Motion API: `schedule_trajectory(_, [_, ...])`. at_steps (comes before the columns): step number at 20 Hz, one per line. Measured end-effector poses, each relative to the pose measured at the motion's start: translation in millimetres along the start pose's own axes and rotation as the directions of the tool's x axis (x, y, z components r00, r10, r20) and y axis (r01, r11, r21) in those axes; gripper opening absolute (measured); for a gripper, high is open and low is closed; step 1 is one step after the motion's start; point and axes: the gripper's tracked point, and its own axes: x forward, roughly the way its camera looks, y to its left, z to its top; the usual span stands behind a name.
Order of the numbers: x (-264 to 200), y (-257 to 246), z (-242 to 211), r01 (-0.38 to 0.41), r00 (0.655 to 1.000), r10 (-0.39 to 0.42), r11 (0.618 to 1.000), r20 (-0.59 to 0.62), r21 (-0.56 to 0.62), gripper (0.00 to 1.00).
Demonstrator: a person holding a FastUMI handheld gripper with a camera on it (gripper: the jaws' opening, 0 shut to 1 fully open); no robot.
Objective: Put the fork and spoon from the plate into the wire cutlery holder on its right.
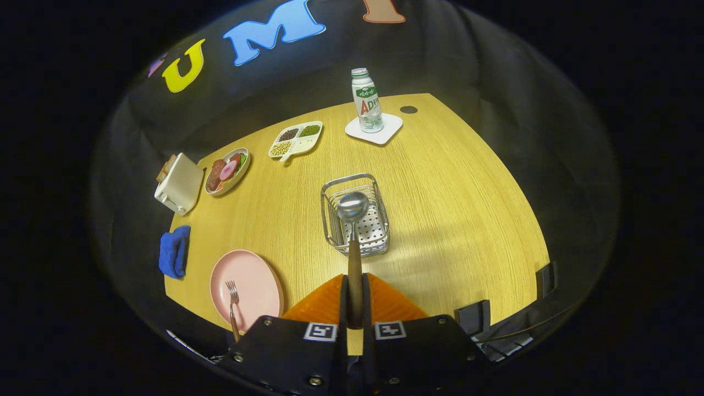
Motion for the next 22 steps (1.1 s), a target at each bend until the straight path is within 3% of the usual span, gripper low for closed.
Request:
schedule_trajectory(10, [-14.5, 4.2, 22.8, 0.007, 0.997, -0.006, 1.000, 0.073, -0.018, 0.19])
schedule_trajectory(22, [-29.8, 35.9, 17.3, -0.021, 0.992, 0.031, 0.997, 0.124, -0.076, 0.19])
